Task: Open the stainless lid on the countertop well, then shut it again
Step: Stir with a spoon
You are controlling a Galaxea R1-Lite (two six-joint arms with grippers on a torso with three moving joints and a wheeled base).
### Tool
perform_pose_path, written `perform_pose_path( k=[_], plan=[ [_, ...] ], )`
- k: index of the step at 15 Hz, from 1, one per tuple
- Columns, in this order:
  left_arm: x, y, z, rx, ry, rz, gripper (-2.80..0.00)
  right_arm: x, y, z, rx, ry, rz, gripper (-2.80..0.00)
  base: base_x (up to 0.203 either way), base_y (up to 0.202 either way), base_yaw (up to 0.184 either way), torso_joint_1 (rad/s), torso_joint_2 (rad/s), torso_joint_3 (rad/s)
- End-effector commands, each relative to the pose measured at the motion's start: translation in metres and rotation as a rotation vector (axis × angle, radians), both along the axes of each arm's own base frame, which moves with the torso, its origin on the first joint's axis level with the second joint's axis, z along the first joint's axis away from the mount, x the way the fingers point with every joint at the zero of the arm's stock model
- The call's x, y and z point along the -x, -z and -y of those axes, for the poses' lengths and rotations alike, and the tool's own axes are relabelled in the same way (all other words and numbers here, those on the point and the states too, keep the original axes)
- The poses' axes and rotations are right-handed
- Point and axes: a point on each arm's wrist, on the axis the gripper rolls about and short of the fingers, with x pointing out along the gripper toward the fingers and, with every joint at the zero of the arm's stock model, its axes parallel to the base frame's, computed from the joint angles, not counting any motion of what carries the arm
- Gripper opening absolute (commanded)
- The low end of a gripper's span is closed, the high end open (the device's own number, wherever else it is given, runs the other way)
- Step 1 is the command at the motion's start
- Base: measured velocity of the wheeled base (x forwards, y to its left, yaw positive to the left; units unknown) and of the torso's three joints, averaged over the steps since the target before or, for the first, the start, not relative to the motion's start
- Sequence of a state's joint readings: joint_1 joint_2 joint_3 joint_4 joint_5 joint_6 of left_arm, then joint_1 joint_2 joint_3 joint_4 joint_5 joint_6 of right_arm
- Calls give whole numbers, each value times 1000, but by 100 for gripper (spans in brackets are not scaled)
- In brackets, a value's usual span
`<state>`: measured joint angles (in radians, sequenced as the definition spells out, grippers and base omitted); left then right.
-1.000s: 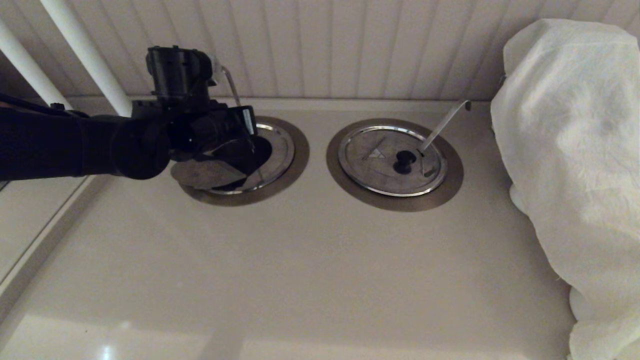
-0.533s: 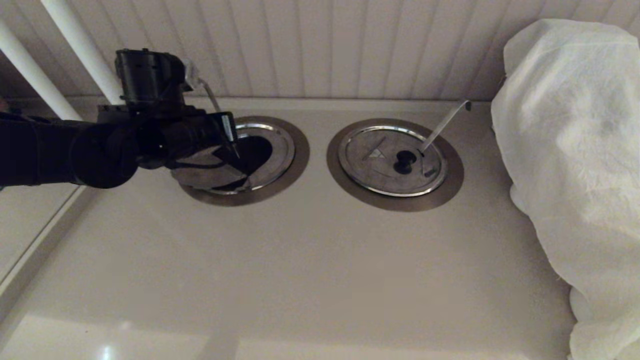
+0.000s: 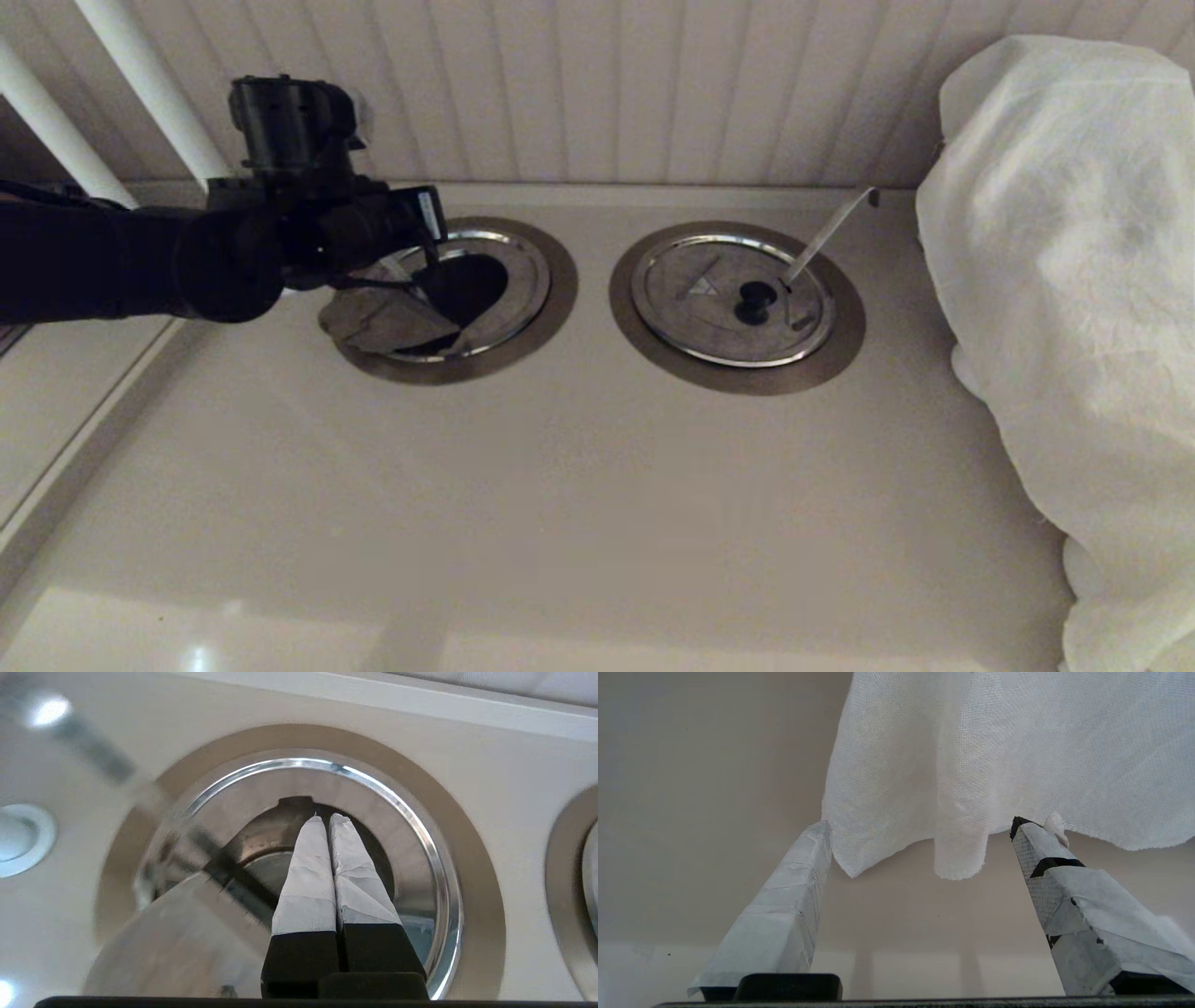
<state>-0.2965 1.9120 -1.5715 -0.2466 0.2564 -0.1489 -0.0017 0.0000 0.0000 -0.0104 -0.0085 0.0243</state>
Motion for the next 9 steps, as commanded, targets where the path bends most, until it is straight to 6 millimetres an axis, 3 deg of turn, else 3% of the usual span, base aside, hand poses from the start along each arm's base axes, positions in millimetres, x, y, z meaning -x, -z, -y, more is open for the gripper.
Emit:
perform_pose_path(
  k=[1,5,9],
  plan=[
    [-14,13,10,-6,12,-22,-280,0,0,0,0,-1,0,0,0,0,0,0,0,0],
    [-8,9,9,-4,3,-18,-280,0,0,0,0,-1,0,0,0,0,0,0,0,0],
    [8,6,-9,-14,-187,-23,-280,0,0,0,0,-1,0,0,0,0,0,0,0,0]
  ],
)
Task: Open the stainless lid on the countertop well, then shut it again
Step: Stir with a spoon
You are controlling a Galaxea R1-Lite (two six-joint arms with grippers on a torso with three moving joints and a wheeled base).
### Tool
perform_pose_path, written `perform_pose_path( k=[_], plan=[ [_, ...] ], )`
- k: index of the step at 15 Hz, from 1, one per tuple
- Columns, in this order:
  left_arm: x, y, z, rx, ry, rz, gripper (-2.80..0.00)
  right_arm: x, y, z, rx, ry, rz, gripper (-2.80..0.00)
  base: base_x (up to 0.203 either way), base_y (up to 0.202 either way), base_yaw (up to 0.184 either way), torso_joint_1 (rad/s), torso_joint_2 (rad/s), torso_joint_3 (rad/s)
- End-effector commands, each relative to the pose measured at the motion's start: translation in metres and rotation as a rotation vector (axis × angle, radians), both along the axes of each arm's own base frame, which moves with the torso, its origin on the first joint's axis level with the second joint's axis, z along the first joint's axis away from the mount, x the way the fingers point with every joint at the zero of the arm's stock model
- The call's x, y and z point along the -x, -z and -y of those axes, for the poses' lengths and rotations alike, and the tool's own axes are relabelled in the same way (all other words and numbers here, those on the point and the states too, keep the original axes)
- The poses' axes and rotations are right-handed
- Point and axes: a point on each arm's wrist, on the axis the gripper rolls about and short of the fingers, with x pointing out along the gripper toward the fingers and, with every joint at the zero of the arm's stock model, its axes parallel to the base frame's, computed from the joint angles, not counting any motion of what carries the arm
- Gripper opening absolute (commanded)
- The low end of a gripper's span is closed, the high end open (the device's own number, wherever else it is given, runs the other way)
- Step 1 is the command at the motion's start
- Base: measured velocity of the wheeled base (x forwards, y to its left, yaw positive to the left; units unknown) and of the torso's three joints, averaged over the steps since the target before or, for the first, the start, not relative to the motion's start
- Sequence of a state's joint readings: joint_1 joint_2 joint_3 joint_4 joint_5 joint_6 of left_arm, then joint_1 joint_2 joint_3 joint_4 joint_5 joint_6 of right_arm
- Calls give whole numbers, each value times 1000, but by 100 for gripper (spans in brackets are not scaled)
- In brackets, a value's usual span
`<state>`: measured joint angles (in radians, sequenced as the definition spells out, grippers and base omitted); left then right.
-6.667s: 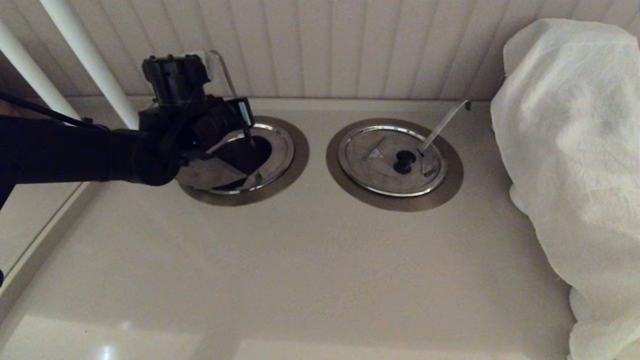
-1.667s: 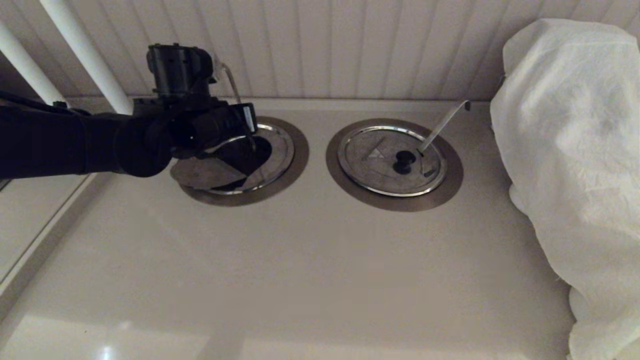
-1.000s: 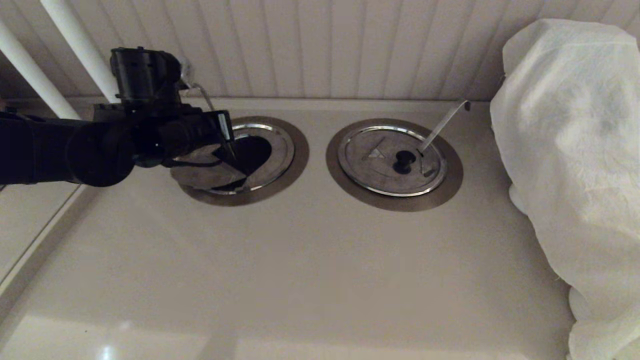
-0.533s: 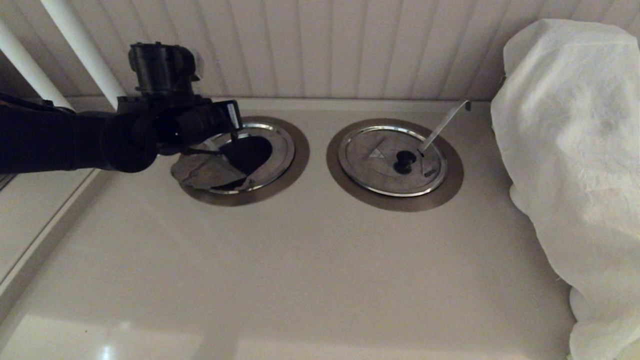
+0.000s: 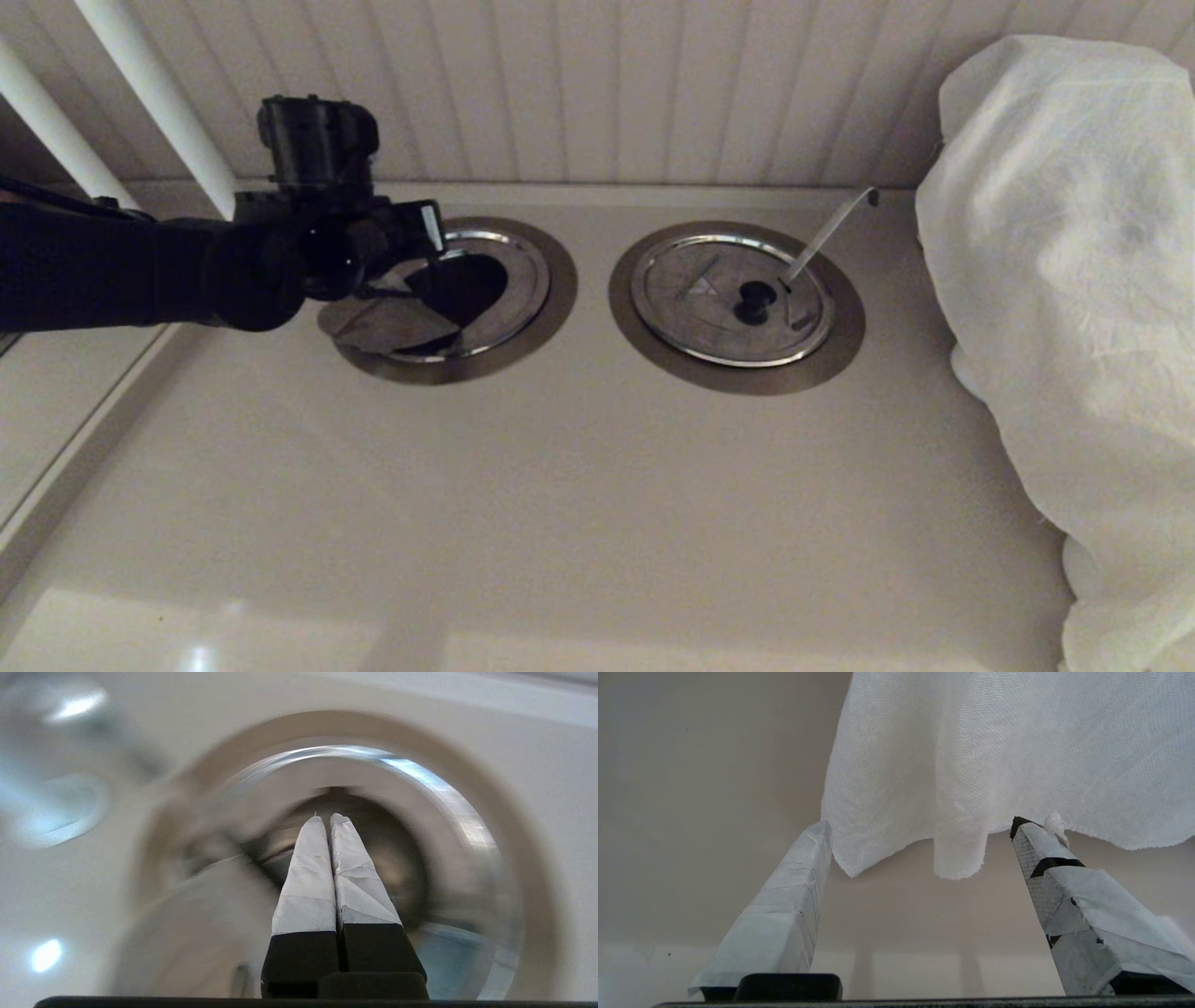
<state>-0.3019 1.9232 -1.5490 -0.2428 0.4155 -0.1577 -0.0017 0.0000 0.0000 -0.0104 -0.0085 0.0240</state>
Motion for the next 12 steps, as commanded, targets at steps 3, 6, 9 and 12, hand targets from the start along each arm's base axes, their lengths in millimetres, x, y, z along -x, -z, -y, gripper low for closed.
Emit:
perform_pose_path(
  k=[3,6,9,12],
  plan=[
    [31,-9,-18,58,-70,6,-280,0,0,0,0,-1,0,0,0,0,0,0,0,0],
    [24,2,-32,47,-167,-19,-280,0,0,0,0,-1,0,0,0,0,0,0,0,0],
    [15,6,-44,47,-202,-27,-280,0,0,0,0,-1,0,0,0,0,0,1,2,9],
    [1,15,-51,42,-230,-43,-280,0,0,0,-1,0,0,0,0,0,0,0,0,0]
  ],
)
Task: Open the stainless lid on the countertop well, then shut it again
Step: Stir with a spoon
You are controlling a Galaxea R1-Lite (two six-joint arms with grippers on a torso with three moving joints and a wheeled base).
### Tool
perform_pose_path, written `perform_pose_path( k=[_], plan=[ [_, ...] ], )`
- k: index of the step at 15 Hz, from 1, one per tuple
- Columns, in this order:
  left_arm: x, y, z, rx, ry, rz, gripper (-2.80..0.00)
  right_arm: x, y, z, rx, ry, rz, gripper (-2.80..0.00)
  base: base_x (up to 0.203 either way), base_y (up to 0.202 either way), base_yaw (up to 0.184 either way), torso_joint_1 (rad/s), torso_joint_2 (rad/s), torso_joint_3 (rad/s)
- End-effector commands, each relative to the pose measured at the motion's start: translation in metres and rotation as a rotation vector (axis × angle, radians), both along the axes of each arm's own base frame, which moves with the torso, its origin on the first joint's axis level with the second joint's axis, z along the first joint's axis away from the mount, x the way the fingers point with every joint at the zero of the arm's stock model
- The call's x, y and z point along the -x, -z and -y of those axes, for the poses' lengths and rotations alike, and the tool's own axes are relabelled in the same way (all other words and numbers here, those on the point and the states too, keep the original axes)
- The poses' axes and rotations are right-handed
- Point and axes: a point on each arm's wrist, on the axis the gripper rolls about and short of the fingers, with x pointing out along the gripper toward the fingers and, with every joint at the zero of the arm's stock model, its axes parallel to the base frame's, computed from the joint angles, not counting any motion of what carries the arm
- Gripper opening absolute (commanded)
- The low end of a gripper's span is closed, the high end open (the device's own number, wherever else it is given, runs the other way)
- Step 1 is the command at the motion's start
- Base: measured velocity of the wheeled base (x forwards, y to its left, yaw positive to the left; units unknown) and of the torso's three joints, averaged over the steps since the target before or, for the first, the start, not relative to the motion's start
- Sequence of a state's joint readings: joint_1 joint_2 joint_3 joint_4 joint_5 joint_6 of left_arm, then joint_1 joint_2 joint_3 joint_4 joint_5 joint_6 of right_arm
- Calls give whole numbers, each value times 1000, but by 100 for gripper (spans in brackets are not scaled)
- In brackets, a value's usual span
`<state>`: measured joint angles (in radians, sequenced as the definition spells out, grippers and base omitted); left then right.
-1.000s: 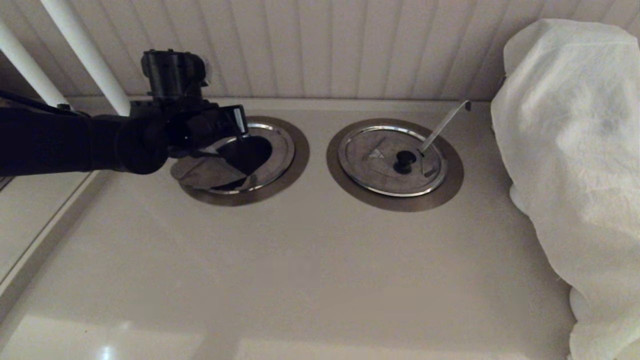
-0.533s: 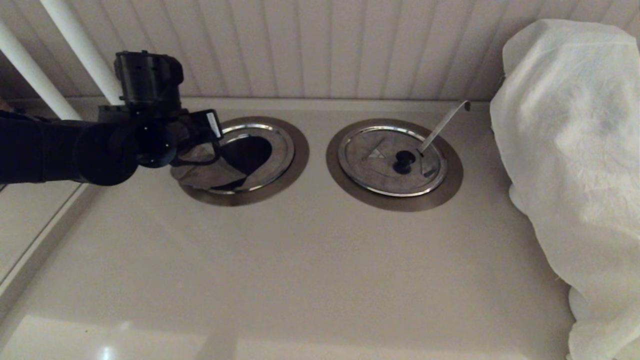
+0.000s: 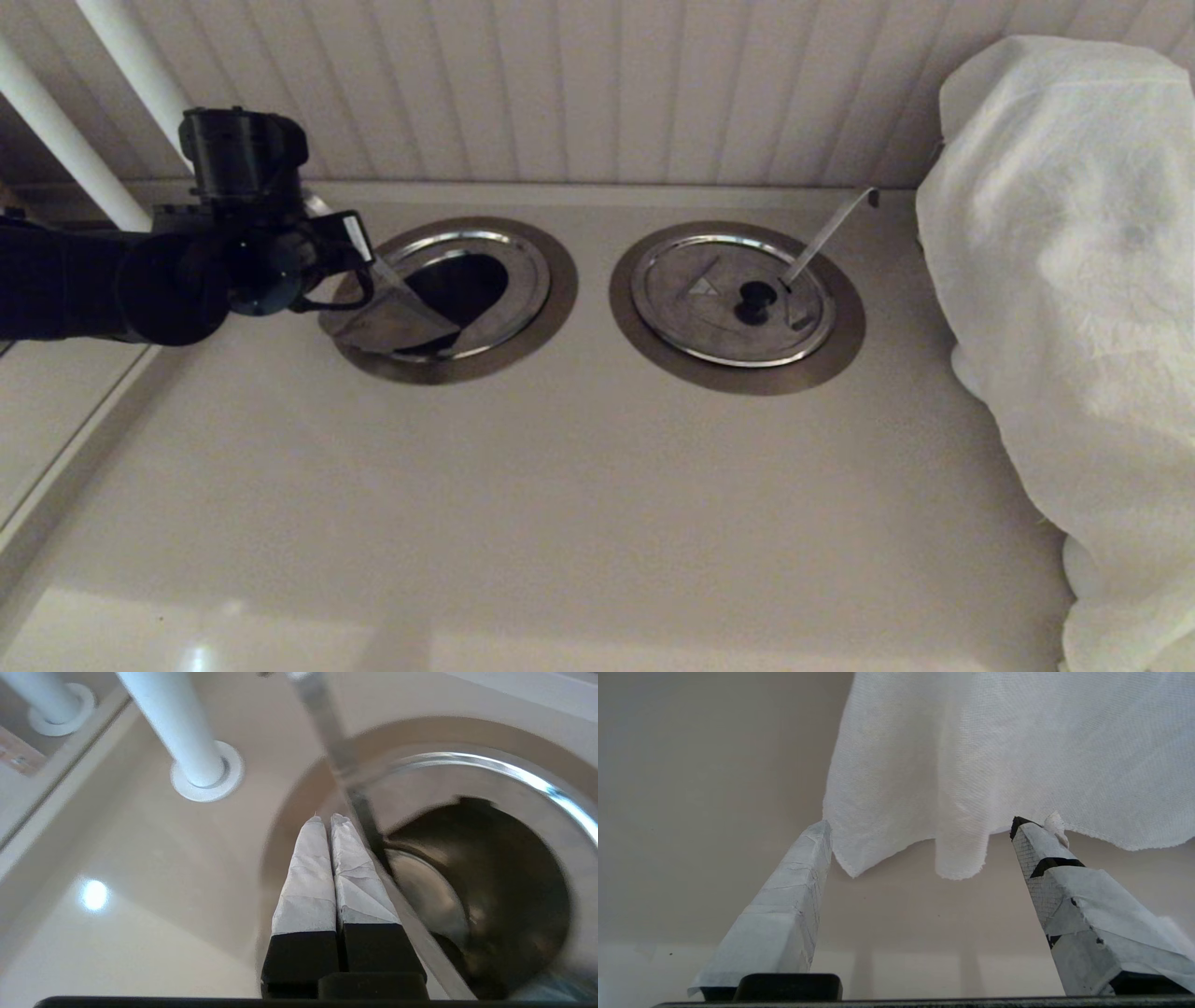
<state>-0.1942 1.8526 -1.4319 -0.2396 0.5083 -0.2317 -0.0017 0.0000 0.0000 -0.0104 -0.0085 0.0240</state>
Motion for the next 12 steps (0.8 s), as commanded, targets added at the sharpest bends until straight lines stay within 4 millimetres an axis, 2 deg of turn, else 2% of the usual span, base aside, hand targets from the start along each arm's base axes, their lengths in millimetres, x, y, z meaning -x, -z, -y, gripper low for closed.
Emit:
perform_pose_path(
  k=[1,2,8,12],
  plan=[
    [-16,11,-6,-3,-33,-17,-280,0,0,0,0,-1,0,0,0,0,0,0,0,0],
    [-21,9,-9,-1,-38,-7,0,0,0,0,0,-1,0,0,0,0,0,0,0,0],
    [-52,8,-8,7,-51,39,0,0,0,0,0,-1,0,0,0,0,0,0,0,0],
    [-80,5,-2,20,-43,107,0,0,0,0,0,-1,0,0,0,0,0,0,0,0]
  ],
)
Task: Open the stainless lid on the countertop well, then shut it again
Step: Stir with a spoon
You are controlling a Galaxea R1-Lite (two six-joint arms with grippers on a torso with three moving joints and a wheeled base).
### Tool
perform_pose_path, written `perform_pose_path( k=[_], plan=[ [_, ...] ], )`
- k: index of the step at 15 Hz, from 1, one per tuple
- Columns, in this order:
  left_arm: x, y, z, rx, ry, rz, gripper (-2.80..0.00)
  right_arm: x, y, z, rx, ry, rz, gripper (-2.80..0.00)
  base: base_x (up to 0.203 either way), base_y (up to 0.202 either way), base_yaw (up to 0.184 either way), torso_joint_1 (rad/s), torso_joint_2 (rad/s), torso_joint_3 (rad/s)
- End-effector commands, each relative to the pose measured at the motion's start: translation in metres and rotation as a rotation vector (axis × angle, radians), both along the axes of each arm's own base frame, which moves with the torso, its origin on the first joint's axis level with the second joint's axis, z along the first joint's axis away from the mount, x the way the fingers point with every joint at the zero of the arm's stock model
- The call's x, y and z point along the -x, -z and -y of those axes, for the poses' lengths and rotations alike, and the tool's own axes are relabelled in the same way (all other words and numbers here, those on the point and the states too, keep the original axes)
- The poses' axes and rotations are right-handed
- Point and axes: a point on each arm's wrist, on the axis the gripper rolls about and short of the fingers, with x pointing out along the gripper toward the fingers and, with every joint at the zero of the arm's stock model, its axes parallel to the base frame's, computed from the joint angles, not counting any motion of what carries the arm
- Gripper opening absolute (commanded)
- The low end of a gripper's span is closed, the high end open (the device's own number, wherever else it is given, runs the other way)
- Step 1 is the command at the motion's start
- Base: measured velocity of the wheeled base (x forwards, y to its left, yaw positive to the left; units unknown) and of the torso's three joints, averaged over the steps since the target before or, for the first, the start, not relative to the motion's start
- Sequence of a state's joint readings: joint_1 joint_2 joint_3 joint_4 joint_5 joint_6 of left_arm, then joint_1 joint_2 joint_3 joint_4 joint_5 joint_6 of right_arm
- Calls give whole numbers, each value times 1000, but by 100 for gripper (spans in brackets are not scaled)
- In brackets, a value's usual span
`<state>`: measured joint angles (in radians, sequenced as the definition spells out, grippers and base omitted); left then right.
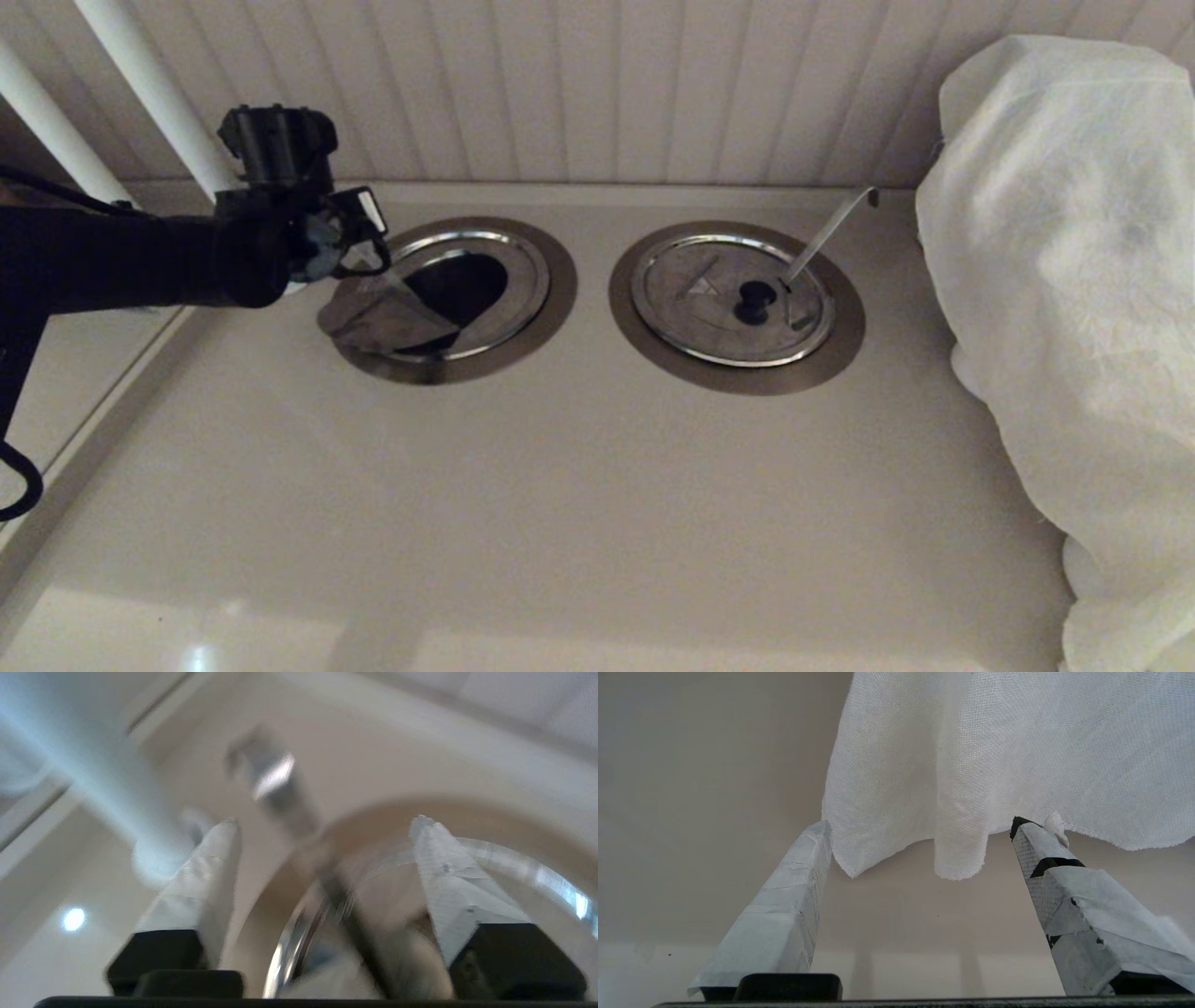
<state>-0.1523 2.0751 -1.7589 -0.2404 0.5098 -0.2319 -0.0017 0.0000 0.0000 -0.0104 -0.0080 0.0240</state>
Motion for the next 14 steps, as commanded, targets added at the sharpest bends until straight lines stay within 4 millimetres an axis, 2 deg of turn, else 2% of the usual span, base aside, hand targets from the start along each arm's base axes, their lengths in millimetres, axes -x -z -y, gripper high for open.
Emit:
perform_pose_path(
  k=[1,6,10,14],
  plan=[
    [-22,8,9,4,11,21,0,0,0,0,0,0,0,0,0,0,0,0,0,0],
    [-33,18,46,-13,132,9,0,0,0,0,-1,1,0,0,0,0,0,0,0,0],
    [-39,33,69,-97,217,-32,0,0,0,0,-1,1,-1,0,0,0,0,0,0,0],
    [-39,36,73,-96,238,-34,0,0,0,0,-1,1,0,0,0,0,0,0,0,0]
  ],
)
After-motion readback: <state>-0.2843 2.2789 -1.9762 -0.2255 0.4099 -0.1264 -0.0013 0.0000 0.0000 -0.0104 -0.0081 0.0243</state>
